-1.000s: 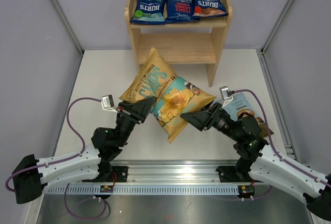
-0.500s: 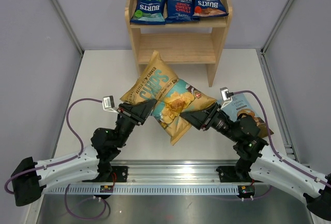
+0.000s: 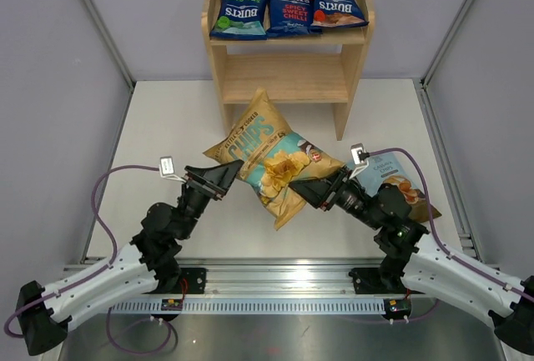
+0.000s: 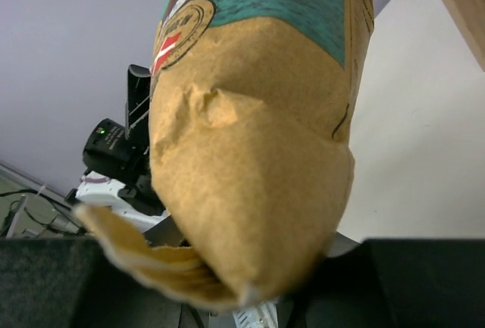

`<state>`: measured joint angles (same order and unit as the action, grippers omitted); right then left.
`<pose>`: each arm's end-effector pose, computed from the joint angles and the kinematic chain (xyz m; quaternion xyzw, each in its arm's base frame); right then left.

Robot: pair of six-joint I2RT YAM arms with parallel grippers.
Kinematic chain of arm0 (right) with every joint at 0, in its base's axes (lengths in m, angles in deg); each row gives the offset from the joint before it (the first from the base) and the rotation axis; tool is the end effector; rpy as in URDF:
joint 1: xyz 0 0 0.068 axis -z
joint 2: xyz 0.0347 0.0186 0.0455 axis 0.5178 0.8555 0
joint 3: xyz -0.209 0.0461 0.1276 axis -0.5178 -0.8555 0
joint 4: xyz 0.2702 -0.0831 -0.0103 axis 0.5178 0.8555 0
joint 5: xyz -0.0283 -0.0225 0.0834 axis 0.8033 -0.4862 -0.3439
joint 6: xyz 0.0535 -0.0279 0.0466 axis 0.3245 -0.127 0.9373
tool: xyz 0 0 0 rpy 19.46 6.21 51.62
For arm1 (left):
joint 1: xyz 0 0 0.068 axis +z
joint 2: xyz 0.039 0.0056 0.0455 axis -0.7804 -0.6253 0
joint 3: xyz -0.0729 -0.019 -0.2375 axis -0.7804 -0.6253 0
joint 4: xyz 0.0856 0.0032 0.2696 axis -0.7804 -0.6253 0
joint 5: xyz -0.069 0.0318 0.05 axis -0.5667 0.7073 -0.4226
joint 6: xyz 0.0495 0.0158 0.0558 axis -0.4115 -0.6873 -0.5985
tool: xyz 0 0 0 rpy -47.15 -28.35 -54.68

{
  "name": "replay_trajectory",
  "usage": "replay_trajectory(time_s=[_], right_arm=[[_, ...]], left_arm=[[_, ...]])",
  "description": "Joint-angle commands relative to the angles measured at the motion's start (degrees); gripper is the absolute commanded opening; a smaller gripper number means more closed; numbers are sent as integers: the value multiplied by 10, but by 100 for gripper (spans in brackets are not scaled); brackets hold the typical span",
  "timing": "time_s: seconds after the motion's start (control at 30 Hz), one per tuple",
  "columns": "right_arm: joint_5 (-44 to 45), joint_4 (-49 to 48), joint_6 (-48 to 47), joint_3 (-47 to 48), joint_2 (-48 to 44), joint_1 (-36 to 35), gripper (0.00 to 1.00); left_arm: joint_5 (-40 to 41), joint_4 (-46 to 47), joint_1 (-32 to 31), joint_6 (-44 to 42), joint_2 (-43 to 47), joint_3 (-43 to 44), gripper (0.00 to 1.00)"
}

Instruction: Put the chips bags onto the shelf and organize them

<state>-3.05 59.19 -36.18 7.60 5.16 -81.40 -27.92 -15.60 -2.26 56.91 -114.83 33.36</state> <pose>0.1471 0.1880 0.2915 -0.0726 0.6180 0.6010 0.5017 0.1488 -0.1630 0.2721 -0.1850 0.5673 -0.6138 0.5169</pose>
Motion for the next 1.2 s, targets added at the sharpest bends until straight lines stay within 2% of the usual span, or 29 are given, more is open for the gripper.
replay_trajectory(time_s=[0.0, 0.2, 0.33, 0.43, 0.73, 0.93, 1.07, 1.17], right_arm=[[41, -27, -32, 25, 9, 10, 20], [41, -40, 7, 41, 45, 64, 18], [-10, -84, 36, 57, 87, 130, 18], [-19, -86, 35, 88, 117, 154, 17], [32, -131, 45, 167, 230, 201, 17], [99, -175, 49, 223, 321, 207, 17], [130, -218, 52, 259, 399, 208, 17], [154, -256, 62, 286, 454, 207, 17]], left_arm=[[63, -112, 21, 18, 47, -11, 99], [104, -246, 26, -12, 106, 6, 99], [103, -341, 26, -39, 116, 46, 99], [75, -404, 26, -89, 109, 95, 99], [-104, -606, 25, -231, 65, 219, 99], [-149, -718, 25, -296, 64, 317, 99], [-179, -759, 25, -331, 71, 364, 99], [-170, -769, 25, -361, 89, 379, 99]])
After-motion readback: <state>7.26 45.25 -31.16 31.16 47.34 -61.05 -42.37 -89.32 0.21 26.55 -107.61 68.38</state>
